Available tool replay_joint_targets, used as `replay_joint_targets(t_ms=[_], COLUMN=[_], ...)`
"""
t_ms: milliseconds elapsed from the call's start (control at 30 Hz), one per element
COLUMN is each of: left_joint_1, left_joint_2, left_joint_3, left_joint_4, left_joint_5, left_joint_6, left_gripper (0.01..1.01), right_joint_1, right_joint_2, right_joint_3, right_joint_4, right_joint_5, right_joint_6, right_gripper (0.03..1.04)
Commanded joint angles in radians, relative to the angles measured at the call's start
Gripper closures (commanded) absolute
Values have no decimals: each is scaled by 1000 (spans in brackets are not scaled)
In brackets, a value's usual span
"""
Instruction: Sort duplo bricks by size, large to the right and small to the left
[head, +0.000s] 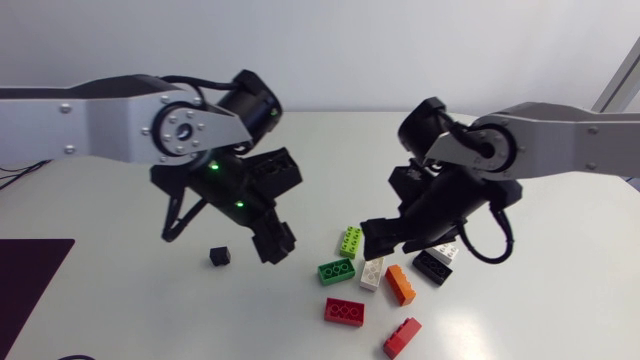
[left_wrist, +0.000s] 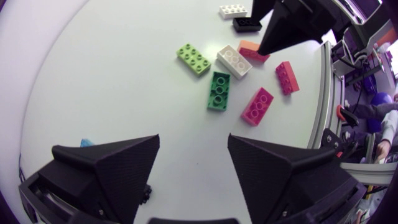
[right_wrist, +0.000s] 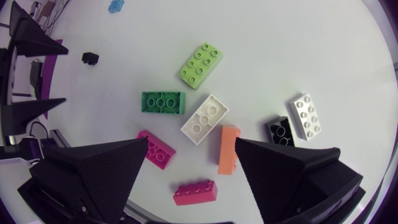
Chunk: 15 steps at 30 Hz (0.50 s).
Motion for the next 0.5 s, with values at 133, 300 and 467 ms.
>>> replay_joint_targets(t_ms=[133, 300, 467], left_joint_1=[172, 238, 281], left_joint_2=[-172, -258, -317], left_joint_3=[-210, -319, -379], left_joint_4=[87, 121, 133], left_joint_5=[9, 9, 9], left_joint_6=[-40, -40, -28], left_gripper=[56, 54, 54], right_joint_1=[168, 251, 253], right_joint_2=[173, 309, 392], right_joint_3=[50, 150, 224], right_joint_4=[28, 41, 41], right_joint_5=[66, 109, 132], right_joint_6=[86, 119, 126], right_gripper=[61, 61, 61])
